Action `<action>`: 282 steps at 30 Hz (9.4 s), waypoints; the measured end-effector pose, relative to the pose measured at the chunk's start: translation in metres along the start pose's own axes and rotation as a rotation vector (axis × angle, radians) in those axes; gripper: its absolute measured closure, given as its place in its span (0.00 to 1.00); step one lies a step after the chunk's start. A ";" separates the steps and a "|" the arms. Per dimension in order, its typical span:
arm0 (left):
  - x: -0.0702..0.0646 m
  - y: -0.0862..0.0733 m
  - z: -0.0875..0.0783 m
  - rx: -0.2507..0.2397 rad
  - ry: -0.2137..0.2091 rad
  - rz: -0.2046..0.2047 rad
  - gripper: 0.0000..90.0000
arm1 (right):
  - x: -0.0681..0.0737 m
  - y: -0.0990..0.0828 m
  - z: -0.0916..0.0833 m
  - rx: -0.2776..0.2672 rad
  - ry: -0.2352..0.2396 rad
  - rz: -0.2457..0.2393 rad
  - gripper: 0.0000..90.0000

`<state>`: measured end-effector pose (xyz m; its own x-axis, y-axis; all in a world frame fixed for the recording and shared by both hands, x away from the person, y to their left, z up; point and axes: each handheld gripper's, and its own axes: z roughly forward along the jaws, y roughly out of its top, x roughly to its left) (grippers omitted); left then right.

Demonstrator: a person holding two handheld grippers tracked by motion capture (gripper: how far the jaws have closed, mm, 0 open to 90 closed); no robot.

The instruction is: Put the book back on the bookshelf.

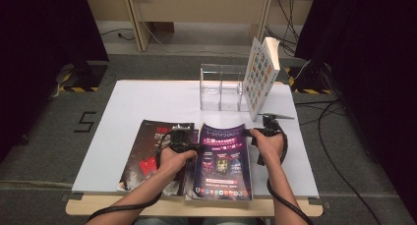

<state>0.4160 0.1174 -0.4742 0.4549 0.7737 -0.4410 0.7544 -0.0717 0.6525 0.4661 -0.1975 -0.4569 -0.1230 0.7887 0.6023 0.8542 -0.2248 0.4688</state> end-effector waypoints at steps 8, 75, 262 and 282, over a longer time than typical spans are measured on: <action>0.008 -0.010 -0.031 -0.084 0.010 0.015 0.41 | 0.011 -0.002 -0.011 -0.077 0.032 -0.042 0.92; 0.045 -0.058 -0.107 -0.257 0.125 0.094 0.40 | 0.141 0.143 -0.055 -0.725 -0.075 -0.365 0.92; 0.042 -0.059 -0.103 -0.245 0.096 0.099 0.43 | 0.102 0.096 0.001 -0.601 -0.337 -0.425 0.92; 0.040 -0.060 -0.101 -0.242 0.091 0.105 0.43 | 0.095 0.089 -0.002 -0.582 -0.380 -0.425 0.84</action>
<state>0.3413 0.2162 -0.4683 0.4720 0.8239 -0.3136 0.5658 -0.0103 0.8245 0.5291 -0.1435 -0.3565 -0.1089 0.9903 0.0860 0.3611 -0.0412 0.9316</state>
